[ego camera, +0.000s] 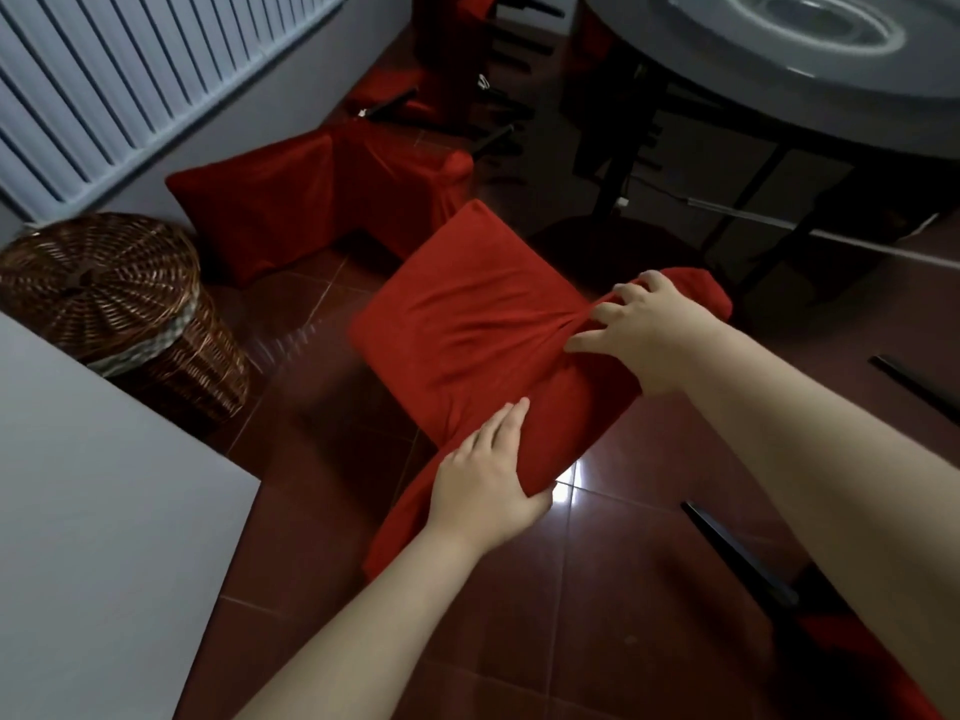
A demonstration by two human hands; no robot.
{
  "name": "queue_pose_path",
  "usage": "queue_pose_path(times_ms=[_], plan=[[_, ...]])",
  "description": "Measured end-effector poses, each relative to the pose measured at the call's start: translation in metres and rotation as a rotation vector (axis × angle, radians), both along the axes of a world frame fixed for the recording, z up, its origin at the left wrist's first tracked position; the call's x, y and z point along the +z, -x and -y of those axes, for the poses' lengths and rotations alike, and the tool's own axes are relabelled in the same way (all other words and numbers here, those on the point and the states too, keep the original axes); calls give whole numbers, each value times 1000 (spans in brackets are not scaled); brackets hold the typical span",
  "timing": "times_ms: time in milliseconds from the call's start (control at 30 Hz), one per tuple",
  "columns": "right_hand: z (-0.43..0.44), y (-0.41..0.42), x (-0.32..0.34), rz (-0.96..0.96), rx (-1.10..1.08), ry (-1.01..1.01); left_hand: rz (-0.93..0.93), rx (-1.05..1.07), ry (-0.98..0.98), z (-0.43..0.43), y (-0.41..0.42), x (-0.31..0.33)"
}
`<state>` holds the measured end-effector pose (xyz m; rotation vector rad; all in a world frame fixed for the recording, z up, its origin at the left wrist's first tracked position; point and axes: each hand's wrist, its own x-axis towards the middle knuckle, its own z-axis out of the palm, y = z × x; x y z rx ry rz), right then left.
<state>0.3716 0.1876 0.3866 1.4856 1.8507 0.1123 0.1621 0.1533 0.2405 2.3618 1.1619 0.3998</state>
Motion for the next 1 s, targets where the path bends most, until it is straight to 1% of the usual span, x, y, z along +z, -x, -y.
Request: queue_pose_path(times_ms=[100,167,267,433,567,700,733,867,1000], plan=[[-4,-20,1,-32,-18,-22,-58,-55,16,-4,0,0],[-4,-28,-2,-63,-8,-49,-92,-33,50,-4,11,-5],[0,-35,-8,-90,12,-89,-85,14,121,-5,23,-8],[16,-52,-9,-112,-28,-116,-81,-80,222,-6,14,-2],[46,-74,-16,-99,-70,-117,-200,-160,240,6,14,-3],[72,-90,-20,-100,-142,-156,-248,-111,349,9,13,0],[76,-92,-20,-105,-161,-164,-246,-100,346,9,12,1],[92,-92,-23,-146,-233,-208,-251,-131,224,-1,10,7],[101,-92,-28,-178,-309,-254,-303,-201,201,-29,6,16]])
